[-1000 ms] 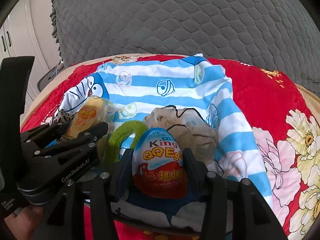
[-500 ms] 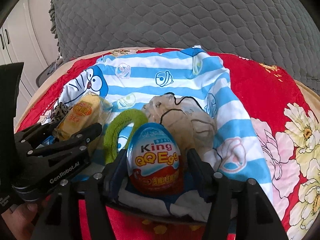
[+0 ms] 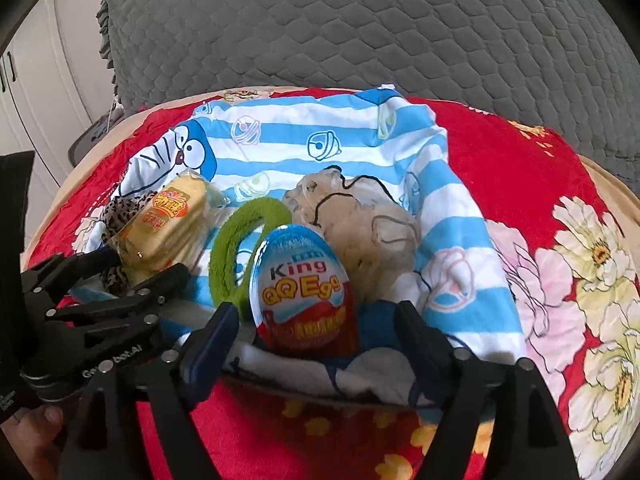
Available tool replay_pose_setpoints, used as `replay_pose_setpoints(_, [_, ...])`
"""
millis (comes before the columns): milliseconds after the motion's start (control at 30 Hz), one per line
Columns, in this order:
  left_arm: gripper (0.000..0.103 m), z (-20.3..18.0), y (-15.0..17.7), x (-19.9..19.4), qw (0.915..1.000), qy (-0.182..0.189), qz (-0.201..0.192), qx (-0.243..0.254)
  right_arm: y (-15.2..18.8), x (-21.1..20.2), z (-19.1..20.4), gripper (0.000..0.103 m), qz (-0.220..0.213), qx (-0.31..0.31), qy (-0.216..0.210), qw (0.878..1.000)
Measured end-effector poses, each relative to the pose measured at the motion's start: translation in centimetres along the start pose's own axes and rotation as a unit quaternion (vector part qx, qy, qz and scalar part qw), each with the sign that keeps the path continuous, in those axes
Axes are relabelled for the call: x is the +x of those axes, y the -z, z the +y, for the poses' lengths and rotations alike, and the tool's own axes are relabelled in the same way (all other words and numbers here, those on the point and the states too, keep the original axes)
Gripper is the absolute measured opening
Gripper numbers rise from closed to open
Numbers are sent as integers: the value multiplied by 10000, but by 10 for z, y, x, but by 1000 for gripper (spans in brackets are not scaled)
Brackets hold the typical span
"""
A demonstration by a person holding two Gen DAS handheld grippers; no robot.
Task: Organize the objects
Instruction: 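Lower both items onto the striped shirt and open both tools, then withdraw both open tools up from the tray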
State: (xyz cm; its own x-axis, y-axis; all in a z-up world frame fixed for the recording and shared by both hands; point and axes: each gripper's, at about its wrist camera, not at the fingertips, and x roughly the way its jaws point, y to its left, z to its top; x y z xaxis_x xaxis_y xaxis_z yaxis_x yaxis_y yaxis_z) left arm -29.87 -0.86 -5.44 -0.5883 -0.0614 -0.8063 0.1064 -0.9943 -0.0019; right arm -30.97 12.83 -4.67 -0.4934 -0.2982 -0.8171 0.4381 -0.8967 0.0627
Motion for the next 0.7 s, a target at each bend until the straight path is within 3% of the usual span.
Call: replay_pose_setpoints(700, [82,21,21,-58,9996,114,50,-262,12,-54,14,85,-97,78,129,9998])
